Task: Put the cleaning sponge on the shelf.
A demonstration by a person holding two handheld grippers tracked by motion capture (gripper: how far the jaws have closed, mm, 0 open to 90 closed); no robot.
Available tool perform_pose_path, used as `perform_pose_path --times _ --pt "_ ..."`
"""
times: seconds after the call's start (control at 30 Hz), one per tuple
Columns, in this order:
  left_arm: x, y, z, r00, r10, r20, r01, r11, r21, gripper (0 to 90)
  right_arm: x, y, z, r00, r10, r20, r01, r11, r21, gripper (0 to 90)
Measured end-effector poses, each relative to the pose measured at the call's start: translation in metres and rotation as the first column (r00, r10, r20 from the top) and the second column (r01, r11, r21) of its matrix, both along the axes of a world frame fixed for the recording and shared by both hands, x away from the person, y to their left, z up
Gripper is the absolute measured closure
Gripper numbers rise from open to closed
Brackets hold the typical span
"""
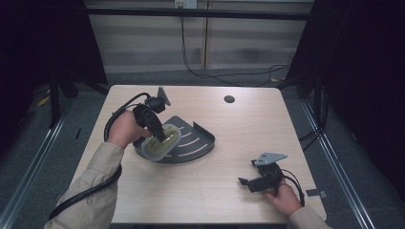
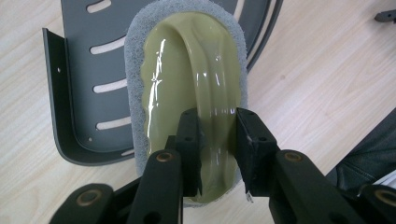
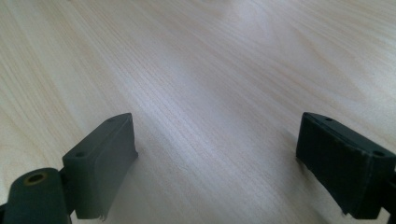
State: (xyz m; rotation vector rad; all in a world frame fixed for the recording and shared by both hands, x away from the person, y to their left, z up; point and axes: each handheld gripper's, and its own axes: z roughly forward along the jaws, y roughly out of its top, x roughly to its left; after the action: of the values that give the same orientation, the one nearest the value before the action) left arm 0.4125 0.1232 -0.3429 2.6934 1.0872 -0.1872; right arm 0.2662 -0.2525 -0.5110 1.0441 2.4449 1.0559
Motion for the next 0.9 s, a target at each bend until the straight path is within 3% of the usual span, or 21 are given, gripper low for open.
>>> perform_pose_path --times 0.9 --pt "0.033 0.003 -0.021 0.9993 -0.012 0.035 0.011 0.9991 0.042 72.1 0.000 0.000 0.000 1.0000 -0.001 -0.002 0.001 1.000 0.000 11.5"
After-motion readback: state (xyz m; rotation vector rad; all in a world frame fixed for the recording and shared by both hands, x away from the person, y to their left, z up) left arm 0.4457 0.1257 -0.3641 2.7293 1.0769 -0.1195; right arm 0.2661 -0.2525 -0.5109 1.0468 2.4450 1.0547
